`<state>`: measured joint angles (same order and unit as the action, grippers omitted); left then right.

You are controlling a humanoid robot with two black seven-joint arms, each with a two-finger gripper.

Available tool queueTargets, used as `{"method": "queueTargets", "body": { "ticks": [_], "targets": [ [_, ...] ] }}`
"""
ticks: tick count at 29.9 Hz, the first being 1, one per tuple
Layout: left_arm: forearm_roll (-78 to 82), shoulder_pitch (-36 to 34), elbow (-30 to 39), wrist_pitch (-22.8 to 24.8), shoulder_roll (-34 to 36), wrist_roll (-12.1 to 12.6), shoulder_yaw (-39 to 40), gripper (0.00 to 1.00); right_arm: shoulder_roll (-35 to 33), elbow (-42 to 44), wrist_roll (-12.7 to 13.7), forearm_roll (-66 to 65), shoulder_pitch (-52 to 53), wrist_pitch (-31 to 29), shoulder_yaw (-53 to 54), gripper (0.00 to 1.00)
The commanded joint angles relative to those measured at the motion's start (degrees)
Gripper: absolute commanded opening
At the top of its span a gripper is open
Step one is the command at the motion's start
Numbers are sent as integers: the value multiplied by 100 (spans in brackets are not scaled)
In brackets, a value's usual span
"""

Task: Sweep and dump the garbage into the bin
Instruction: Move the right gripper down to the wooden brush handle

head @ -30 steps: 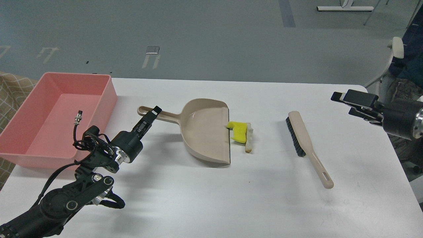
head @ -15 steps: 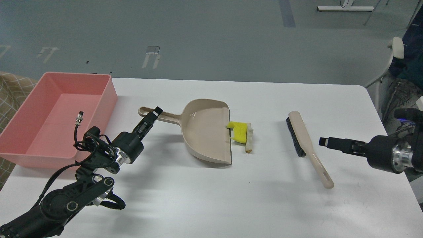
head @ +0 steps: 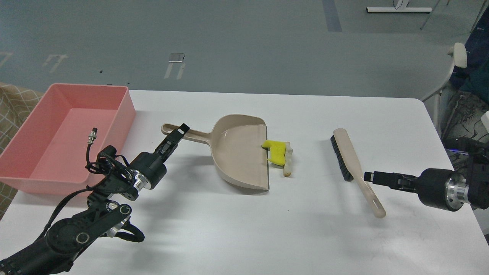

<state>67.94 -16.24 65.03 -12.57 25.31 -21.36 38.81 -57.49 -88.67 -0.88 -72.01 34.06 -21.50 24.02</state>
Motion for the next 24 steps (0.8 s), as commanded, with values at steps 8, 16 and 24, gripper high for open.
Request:
{"method": "queueTargets", "body": {
  "ticks": [8, 16, 24],
  "targets": [
    [0, -2, 1, 1, -9, 0, 3, 0, 133, -10, 9, -6, -75, -126, -64, 72],
    [0, 7, 18, 1, 0, -26, 3, 0, 212, -18, 9, -6, -57, -135, -108, 69],
    [9, 7, 27, 1, 0, -26, -5, 0, 212, -27, 9, -6, -75, -135, -117, 57]
  ]
}}
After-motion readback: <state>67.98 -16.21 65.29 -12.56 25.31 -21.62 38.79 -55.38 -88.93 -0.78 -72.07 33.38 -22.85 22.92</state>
